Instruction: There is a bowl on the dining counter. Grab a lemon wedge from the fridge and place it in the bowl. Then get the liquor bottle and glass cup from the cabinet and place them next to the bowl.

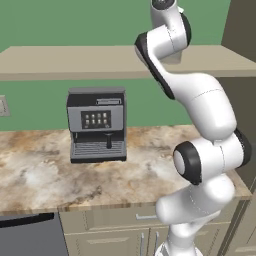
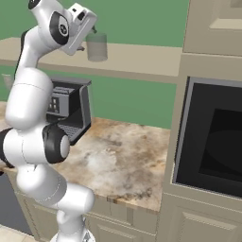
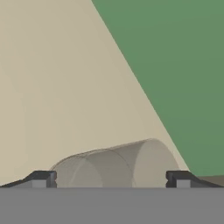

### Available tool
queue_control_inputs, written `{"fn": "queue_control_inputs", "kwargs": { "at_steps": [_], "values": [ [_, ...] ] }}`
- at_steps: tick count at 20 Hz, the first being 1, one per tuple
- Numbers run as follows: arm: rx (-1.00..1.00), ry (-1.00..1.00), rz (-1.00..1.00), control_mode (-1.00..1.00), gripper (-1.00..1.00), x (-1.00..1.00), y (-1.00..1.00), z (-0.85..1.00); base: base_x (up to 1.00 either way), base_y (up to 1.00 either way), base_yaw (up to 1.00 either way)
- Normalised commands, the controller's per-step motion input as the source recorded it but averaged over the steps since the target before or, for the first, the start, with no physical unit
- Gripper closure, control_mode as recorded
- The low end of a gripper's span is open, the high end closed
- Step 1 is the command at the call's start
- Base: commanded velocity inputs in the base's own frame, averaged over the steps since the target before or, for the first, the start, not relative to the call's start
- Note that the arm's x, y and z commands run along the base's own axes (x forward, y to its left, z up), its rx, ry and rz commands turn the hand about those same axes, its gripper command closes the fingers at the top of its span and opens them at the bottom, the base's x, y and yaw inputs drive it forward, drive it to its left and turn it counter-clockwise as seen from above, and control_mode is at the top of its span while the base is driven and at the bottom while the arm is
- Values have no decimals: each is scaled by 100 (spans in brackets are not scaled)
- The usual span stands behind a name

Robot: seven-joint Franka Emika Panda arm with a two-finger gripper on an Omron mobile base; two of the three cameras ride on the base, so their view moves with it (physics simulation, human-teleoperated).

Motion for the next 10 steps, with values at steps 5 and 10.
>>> {"fn": "queue_control_inputs", "kwargs": {
  "at_steps": [5,10],
  "values": [
    [0,0,0,-100,-100,17,0,-4,0,0,0],
    [0,0,0,-100,-100,16,0,-5,0,0,0]
  ]
}}
